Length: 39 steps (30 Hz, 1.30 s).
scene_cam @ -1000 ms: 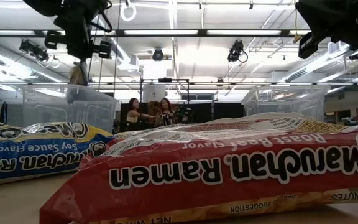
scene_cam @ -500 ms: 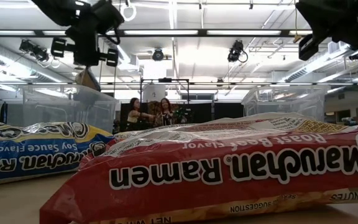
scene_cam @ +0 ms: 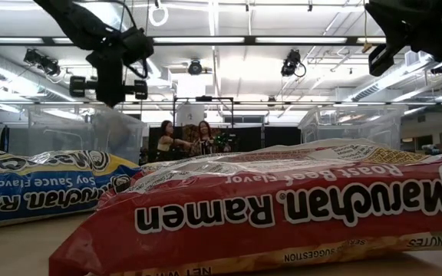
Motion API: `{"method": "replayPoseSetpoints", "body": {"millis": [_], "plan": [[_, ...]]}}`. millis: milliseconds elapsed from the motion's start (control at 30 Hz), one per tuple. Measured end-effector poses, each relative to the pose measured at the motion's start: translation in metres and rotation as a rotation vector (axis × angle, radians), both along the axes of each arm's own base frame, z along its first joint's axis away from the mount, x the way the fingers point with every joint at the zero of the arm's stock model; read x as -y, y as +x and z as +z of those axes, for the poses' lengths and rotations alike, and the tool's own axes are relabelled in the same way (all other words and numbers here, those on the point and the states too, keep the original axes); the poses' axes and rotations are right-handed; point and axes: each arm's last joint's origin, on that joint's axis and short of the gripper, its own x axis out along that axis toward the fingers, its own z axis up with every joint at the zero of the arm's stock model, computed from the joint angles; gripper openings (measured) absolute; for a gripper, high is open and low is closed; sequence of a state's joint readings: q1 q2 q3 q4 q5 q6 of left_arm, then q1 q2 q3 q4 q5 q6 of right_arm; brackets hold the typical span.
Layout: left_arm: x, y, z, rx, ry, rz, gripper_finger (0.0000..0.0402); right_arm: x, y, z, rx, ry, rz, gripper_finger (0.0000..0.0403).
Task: Sort Maruchan noodles
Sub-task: Put the blue noodle pack into the top left transparent bin
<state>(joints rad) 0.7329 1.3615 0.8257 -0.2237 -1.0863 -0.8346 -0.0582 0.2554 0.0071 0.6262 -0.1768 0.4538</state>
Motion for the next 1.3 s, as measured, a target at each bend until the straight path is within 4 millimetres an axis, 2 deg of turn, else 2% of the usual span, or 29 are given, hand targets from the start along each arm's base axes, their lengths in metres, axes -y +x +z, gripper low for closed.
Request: {"method": "replayPoseSetpoints", "body": {"millis": [400,833,1300], "plan": [[-0.009,-0.008,-0.003,0.062,-0.032,0.009,0.001,0.0,0.0,0.0,0.0,0.0,-0.001,0.0036],[-0.019,-0.003,-0.027,0.126,-0.118,0.007,0.0012,0.0,0.0,0.0,0.001,0.0,-0.001,0.0036],[-0.029,-0.011,-0.026,0.172,-0.102,0.036,0.0013,0.0,0.0,0.0,0.001,0.0,-0.001,0.0036]]}}
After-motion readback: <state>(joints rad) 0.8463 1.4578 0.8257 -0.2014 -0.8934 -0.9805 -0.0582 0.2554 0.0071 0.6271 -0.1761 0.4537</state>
